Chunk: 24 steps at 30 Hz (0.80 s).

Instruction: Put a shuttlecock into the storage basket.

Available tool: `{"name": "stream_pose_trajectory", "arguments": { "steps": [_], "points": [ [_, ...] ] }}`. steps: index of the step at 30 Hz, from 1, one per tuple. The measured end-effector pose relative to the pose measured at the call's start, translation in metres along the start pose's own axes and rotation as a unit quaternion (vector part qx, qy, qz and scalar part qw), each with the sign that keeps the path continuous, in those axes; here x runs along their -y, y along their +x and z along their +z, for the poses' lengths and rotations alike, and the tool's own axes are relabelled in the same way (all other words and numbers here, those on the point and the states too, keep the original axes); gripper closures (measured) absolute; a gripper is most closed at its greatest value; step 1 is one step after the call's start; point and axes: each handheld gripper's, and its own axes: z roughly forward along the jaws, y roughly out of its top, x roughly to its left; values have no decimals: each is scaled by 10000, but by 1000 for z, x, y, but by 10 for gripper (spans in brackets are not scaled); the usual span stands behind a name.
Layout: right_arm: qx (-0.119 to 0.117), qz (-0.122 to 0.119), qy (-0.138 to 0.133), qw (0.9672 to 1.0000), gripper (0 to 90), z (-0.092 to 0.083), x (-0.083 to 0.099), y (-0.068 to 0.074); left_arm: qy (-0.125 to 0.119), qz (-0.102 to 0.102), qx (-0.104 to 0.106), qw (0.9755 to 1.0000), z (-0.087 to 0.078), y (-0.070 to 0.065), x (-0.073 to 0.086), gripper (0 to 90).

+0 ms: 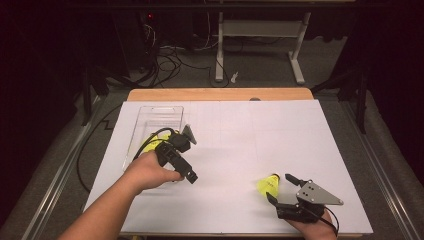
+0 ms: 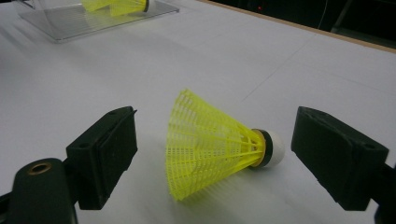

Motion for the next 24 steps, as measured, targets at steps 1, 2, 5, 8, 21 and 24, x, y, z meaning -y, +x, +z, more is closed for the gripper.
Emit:
{"name": "stream_pose_trajectory", "arguments": {
  "steps": [1, 2, 5, 8, 21, 24],
  "points": [
    [-1, 3, 1, 10000, 152, 0, 0, 0, -5, 0, 15, 10000, 1, 0, 0, 14],
    [1, 0, -5, 10000, 152, 0, 0, 0, -11, 0, 21, 10000, 1, 0, 0, 14],
    [6, 36, -18, 10000, 157, -1, 0, -1, -18, 14, 37, 10000, 2, -1, 1, 13],
    [11, 40, -38, 10000, 159, 0, 0, -1, -20, 10, 29, 10000, 1, -2, 1, 14],
    [-53, -7, 146, 9999, 275, 1, 1, 0, -78, -27, 14, 10000, -4, 3, 7, 17],
    [26, 20, 218, 9998, 310, 2, 1, 0, -96, 8, 6, 10000, -4, 1, 7, 18]
  ]
}}
